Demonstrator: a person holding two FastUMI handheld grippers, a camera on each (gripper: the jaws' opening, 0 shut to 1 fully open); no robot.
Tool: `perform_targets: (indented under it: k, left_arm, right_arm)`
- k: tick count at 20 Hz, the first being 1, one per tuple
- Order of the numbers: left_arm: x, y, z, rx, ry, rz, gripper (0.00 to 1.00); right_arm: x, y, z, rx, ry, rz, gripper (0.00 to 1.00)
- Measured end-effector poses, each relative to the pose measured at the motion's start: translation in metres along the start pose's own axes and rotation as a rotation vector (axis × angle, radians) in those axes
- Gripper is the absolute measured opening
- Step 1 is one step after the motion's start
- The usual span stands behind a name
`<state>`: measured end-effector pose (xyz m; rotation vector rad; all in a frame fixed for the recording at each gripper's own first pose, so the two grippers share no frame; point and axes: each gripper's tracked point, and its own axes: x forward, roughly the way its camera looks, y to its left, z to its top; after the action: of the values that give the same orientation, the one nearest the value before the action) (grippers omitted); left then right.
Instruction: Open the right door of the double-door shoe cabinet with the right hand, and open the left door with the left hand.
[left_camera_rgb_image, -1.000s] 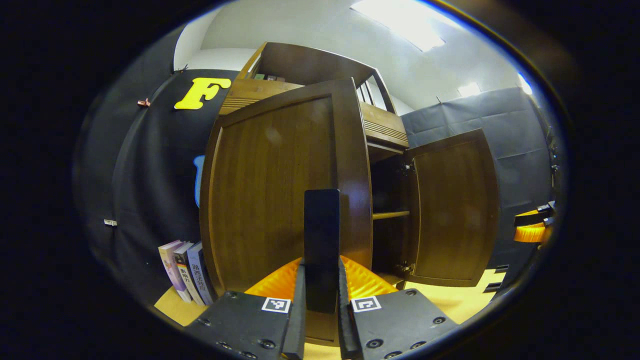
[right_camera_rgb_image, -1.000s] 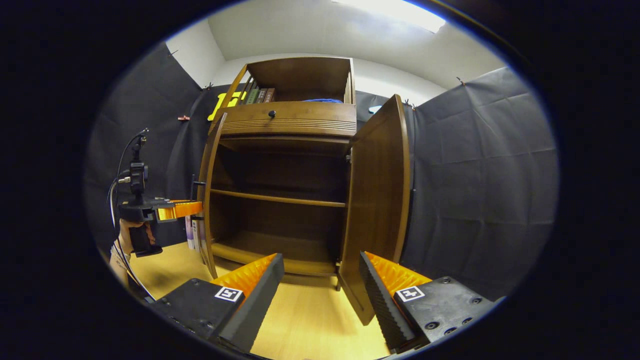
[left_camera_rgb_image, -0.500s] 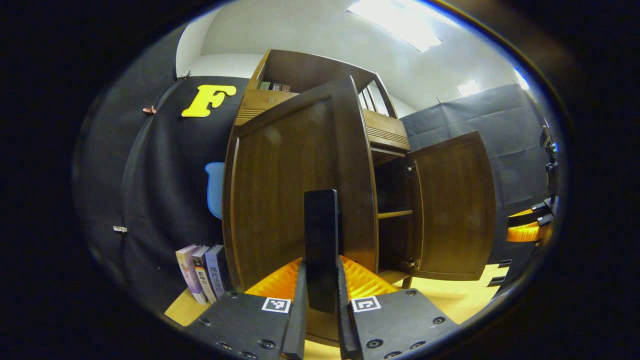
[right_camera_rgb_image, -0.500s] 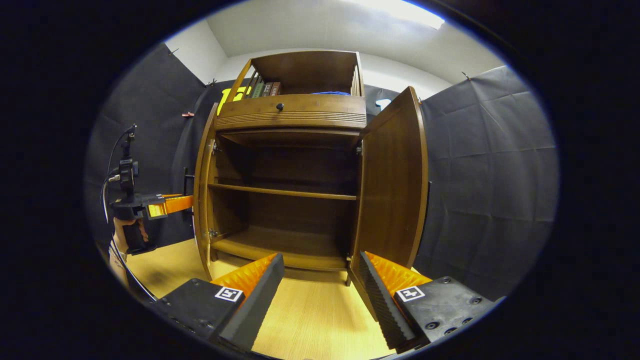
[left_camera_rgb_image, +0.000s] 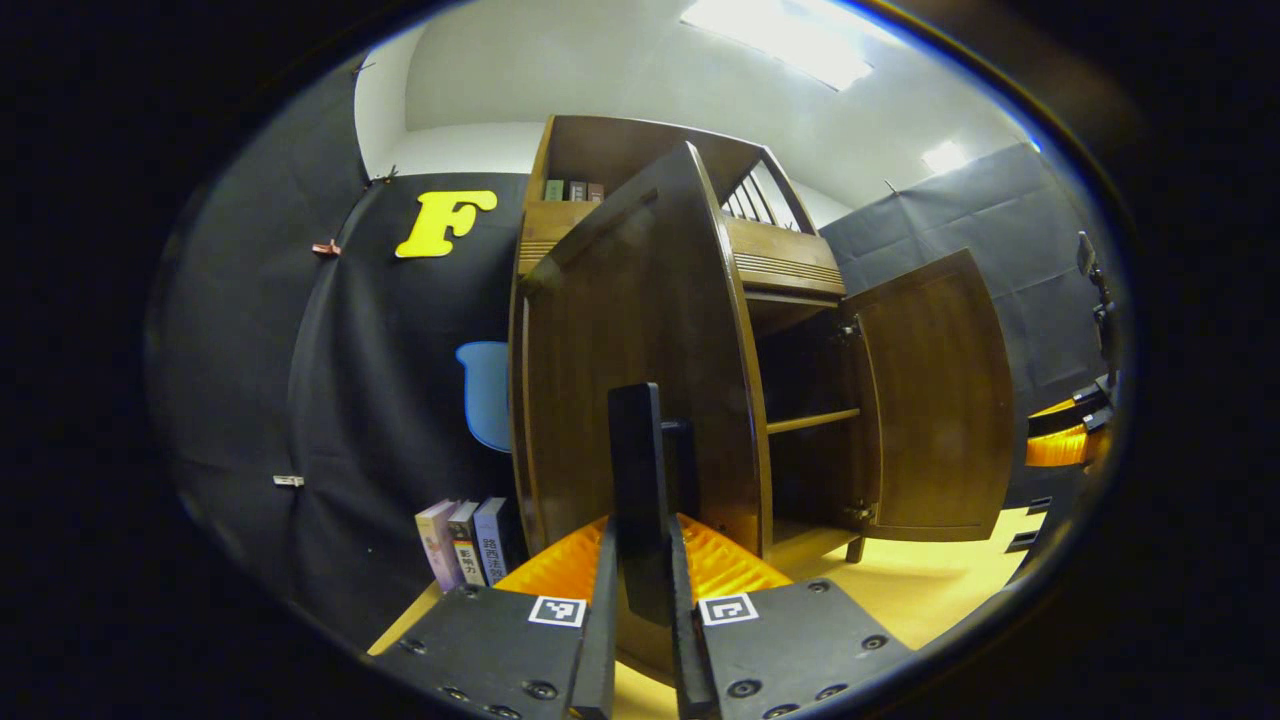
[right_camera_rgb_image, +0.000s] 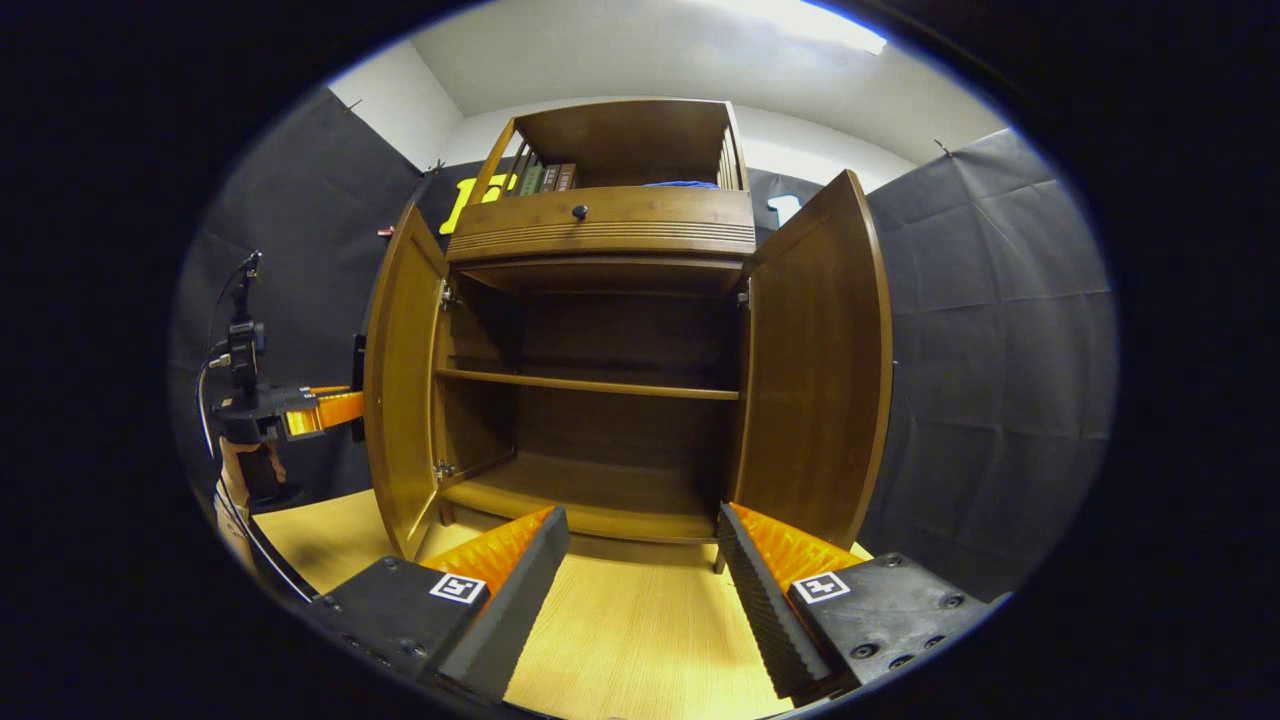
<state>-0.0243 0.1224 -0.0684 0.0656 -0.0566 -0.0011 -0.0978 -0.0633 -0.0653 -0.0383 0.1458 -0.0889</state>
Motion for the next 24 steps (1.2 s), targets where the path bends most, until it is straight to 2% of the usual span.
perform_targets:
  k: [2,5,6,8,9,10,13,15,20,23,24]
  left_arm:
    - [-0.006,0.011,0.0,0.006,0.001,0.04,0.24]
    - [-0.017,0.036,0.0,0.045,0.007,0.144,0.24]
    - [-0.02,0.045,-0.001,0.056,0.01,0.181,0.19]
    - [-0.027,0.069,-0.001,0.058,0.009,0.267,0.22]
    - [-0.029,0.076,-0.002,0.044,0.007,0.281,0.22]
    - [-0.03,0.078,-0.002,0.018,0.004,0.279,0.15]
    - [-0.034,0.078,-0.002,-0.082,-0.001,0.238,0.16]
    - [-0.038,0.08,-0.004,-0.092,0.007,0.234,0.16]
    - [-0.057,0.069,0.015,0.0,0.007,0.269,0.16]
    - [-0.079,0.069,0.033,0.061,0.004,0.33,0.16]
    - [-0.085,0.06,0.041,0.061,-0.003,0.323,0.16]
  right_arm:
    - [-0.002,0.0,-0.002,-0.009,0.009,0.001,0.95]
    - [-0.002,0.001,-0.006,-0.004,0.021,0.006,0.95]
    - [-0.003,0.001,-0.007,-0.002,0.024,0.008,0.95]
    - [-0.004,0.002,-0.008,0.004,0.03,0.013,0.95]
    - [-0.003,0.002,-0.009,0.007,0.033,0.017,0.95]
    - [-0.003,0.004,-0.01,0.009,0.037,0.023,0.95]
    - [-0.001,0.005,-0.013,0.0,0.045,0.025,0.95]
    - [0.001,0.005,-0.015,-0.004,0.049,0.026,0.95]
    - [0.007,0.005,-0.017,0.005,0.05,0.032,0.95]
    - [0.014,0.005,-0.017,0.014,0.051,0.036,0.95]
    - [0.016,0.006,-0.017,0.018,0.055,0.042,0.95]
